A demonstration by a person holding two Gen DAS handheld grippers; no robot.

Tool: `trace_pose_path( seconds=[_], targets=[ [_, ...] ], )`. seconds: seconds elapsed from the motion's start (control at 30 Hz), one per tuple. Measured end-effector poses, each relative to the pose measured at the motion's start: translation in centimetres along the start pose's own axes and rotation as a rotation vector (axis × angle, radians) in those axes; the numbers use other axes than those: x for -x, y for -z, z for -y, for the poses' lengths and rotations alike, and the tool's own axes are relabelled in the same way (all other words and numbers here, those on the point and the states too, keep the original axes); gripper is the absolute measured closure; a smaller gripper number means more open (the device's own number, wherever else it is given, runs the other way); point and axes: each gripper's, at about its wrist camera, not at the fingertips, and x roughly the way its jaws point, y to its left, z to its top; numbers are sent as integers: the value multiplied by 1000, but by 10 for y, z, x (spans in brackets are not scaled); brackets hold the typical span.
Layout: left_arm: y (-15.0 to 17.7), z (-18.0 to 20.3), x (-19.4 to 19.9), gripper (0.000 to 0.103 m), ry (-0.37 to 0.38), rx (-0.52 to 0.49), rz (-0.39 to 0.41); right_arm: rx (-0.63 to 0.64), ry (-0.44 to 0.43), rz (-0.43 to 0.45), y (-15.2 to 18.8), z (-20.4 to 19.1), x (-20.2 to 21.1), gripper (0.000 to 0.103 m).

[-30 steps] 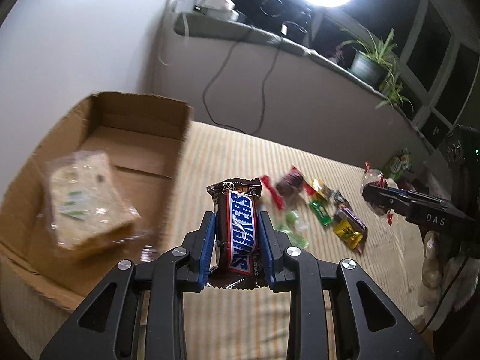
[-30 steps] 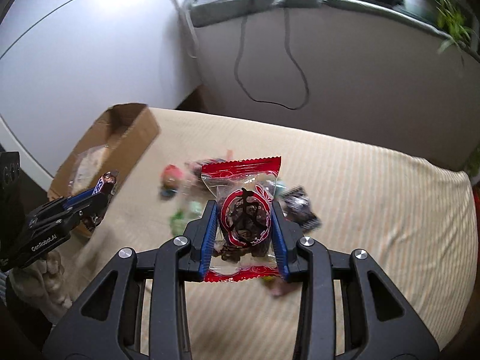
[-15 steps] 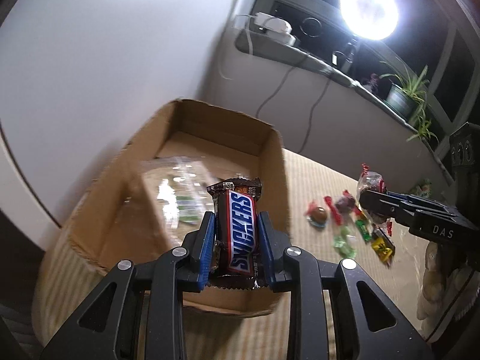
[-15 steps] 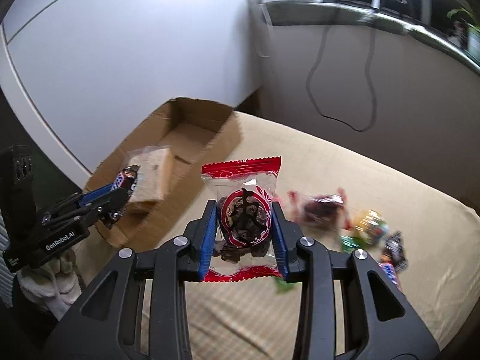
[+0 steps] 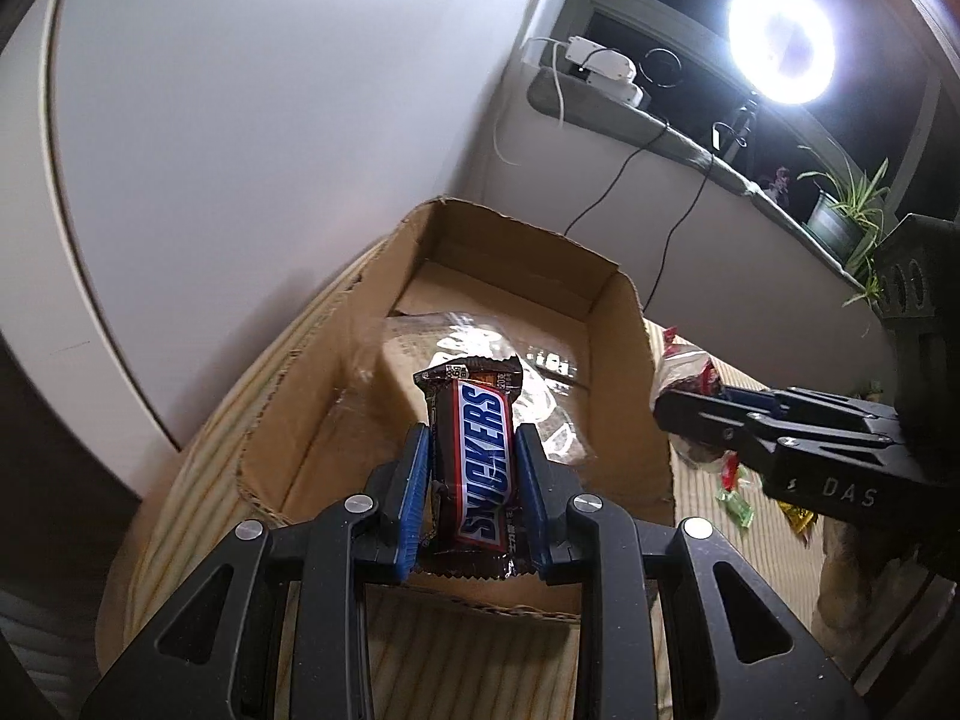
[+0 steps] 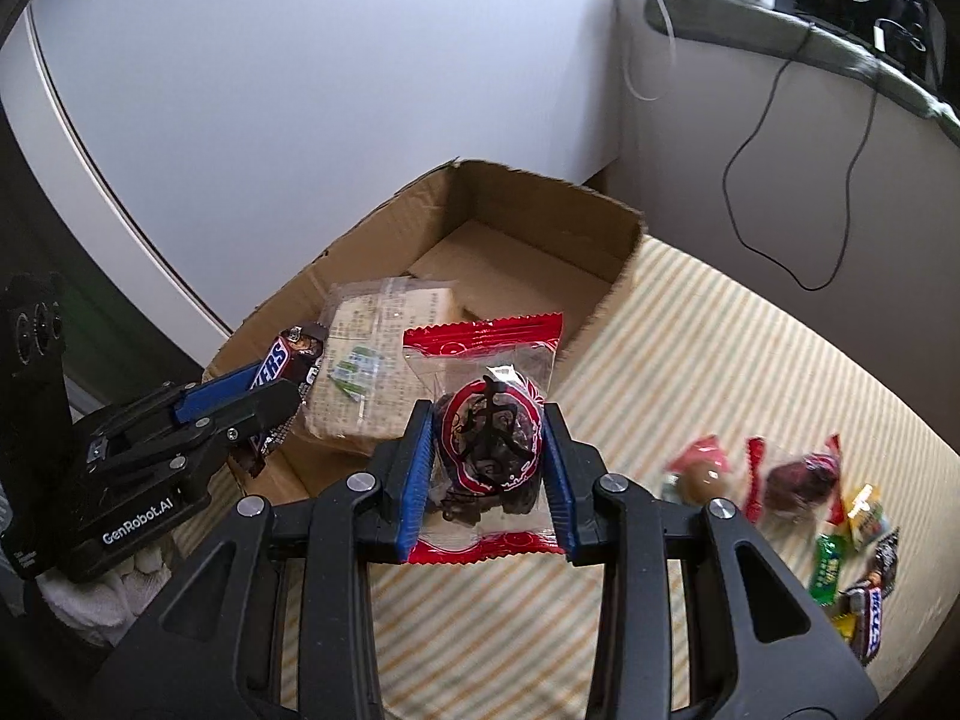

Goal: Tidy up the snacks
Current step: 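Carry the Snickers bar with the left tool while the right tool carries the red bag to the box, then open both tools over the box and return to the snack pile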

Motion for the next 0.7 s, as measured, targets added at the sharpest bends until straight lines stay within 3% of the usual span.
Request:
trace_pose_path(
  seconds=[0.5,0.63,0.7],
  targets=[
    [0,-4,2,76,-7,2,5,40,-28,-17,-11,-24,-23,66],
    [-3,-1,5,76,-19,-6,18,30,-34,-9,-12,-24,-24,57],
    [-4,-1,7,76,-21,-5,23,25,-31,-2,-13,-22,-23,47]
  ],
)
